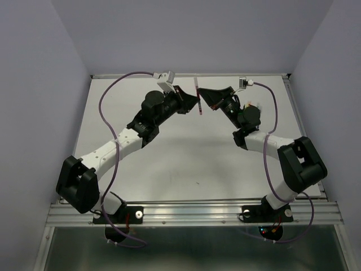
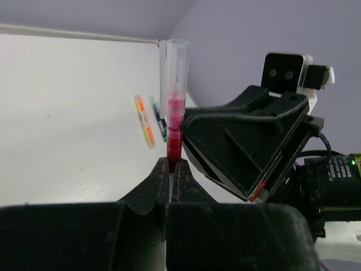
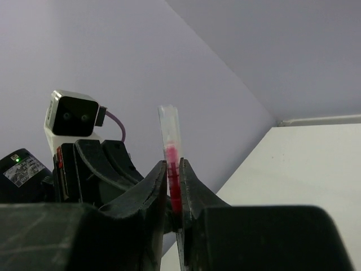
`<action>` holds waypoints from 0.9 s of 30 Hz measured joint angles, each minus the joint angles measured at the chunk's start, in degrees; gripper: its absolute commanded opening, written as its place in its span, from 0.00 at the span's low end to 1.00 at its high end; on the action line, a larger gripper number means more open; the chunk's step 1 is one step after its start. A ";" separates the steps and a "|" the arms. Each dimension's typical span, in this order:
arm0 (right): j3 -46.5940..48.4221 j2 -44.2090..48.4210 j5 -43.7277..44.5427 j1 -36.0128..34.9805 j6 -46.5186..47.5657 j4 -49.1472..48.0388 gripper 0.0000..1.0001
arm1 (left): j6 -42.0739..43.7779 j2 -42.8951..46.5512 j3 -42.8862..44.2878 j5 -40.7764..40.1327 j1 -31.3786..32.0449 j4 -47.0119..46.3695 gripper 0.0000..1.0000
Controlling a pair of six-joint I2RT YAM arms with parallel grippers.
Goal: Insert the pens into the pen caps
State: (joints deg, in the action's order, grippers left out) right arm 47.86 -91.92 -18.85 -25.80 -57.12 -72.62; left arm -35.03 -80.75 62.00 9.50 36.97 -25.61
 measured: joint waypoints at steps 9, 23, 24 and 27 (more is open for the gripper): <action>-3.45 1.97 -6.80 -3.58 3.28 6.91 0.01 | -0.09 1.84 1.36 -4.44 -6.49 -10.01 0.00; -4.57 5.68 -5.86 -4.20 8.59 13.86 0.12 | -1.49 4.66 -3.43 -0.24 -5.81 -13.53 0.00; -4.94 7.65 -4.74 -4.20 9.99 15.37 0.13 | -1.53 4.66 -3.91 0.11 -5.81 -13.42 0.00; -4.96 12.20 -0.79 -4.20 14.23 18.64 0.22 | -1.60 4.66 -4.81 0.76 -5.81 -12.90 0.00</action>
State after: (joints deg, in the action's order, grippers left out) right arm 42.89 -79.72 -19.64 -30.00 -42.89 -53.98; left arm -36.62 -76.09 57.19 10.26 31.16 -38.50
